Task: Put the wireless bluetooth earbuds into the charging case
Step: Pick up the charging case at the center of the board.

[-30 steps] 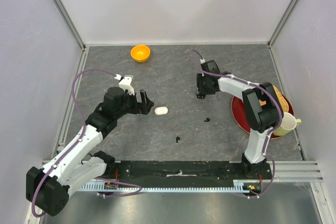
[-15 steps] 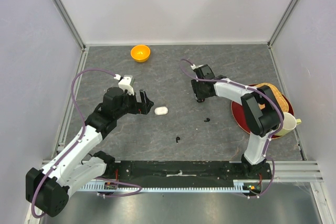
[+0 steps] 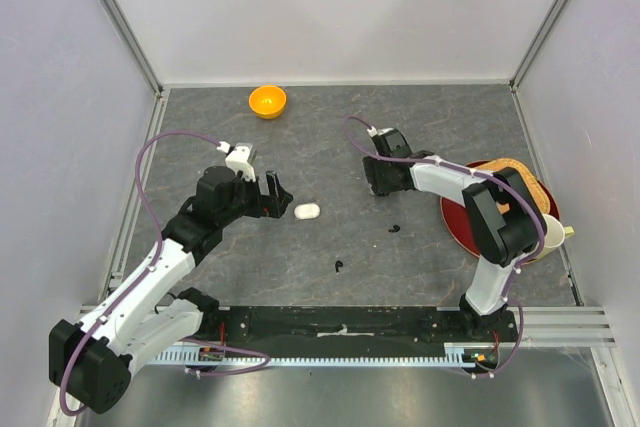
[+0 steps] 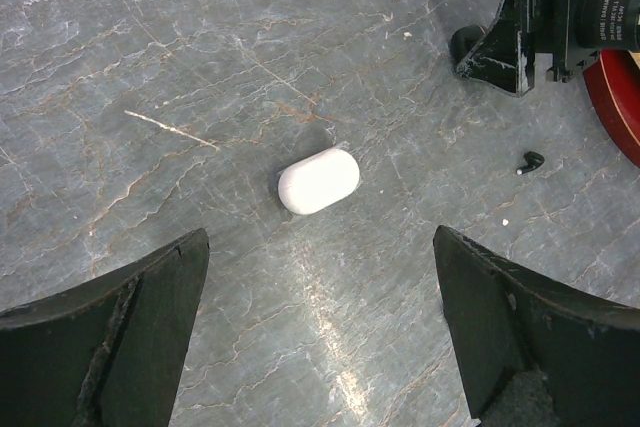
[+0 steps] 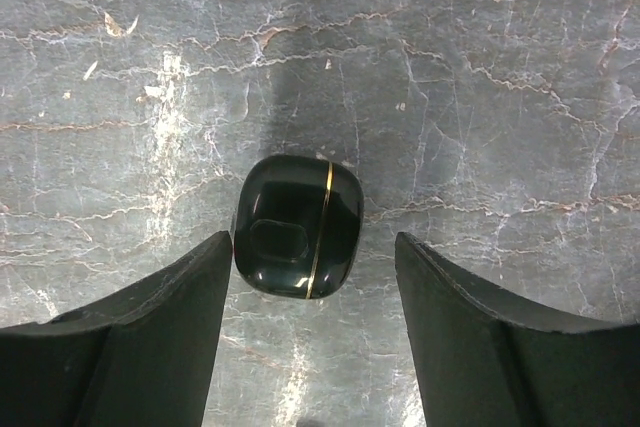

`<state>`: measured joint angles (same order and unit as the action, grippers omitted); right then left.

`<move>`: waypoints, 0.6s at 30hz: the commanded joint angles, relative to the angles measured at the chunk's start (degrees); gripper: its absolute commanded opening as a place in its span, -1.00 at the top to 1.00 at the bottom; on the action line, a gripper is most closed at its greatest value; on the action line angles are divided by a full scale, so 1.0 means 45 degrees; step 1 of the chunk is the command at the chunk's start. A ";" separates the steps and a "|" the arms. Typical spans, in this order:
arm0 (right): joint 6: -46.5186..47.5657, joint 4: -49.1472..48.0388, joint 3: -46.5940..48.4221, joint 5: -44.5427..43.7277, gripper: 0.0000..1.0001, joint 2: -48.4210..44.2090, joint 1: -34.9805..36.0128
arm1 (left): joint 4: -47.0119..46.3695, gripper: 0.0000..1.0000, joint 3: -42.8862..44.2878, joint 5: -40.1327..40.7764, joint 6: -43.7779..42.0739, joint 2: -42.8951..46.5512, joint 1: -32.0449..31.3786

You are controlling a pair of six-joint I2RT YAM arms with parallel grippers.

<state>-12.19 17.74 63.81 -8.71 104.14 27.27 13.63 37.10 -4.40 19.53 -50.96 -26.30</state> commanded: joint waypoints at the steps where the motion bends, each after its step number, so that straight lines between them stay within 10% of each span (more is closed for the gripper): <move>1: -0.0319 -0.0562 -0.0215 -0.0155 -0.46 -0.0758 0.0054 | -0.0216 -0.97 0.0134 0.0158 0.0152 0.0035 0.0084; 18: -0.2700 -0.0758 -0.0586 -0.0720 -0.37 -0.0369 0.0151 | -0.0177 -0.98 0.0134 0.0139 0.0191 -0.0120 0.0084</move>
<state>-20.49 15.86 62.04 -9.78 102.54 27.55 13.63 37.10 -4.40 19.53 -51.00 -26.30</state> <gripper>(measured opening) 0.681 0.990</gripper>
